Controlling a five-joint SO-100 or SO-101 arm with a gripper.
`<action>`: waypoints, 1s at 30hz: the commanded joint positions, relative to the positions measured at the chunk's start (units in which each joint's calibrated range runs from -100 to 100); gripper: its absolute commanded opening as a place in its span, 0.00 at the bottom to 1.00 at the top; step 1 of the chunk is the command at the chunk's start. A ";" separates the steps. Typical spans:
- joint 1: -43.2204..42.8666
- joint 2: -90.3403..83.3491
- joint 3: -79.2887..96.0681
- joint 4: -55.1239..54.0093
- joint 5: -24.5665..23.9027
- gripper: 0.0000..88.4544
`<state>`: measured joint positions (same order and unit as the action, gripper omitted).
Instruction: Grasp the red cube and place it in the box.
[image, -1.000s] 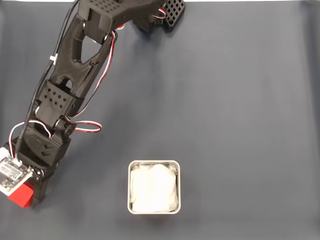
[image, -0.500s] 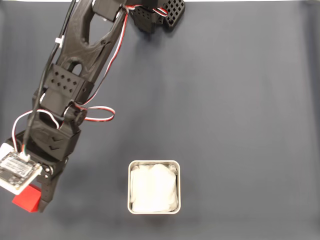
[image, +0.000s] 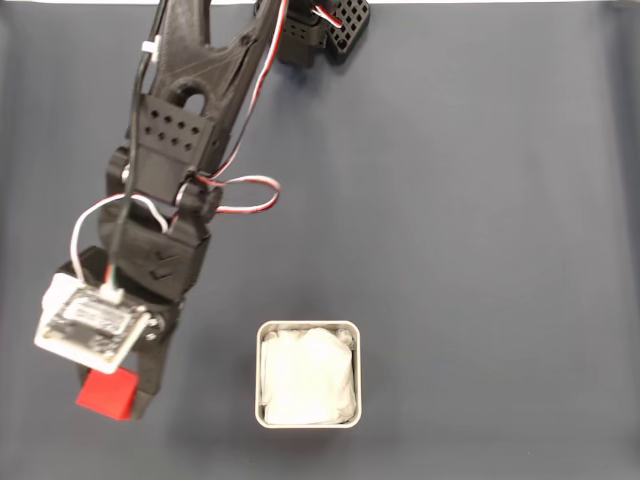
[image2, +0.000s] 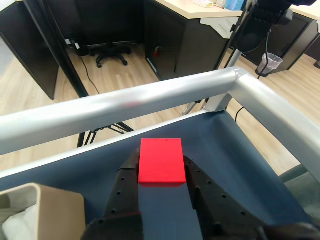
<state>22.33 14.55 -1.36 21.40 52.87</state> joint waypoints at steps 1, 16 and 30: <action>-1.87 -8.13 2.54 -0.09 0.63 0.10; -7.84 -19.83 13.22 0.16 0.88 0.10; -12.46 -26.07 18.97 0.08 1.03 0.10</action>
<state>10.91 -6.99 17.54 21.40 53.50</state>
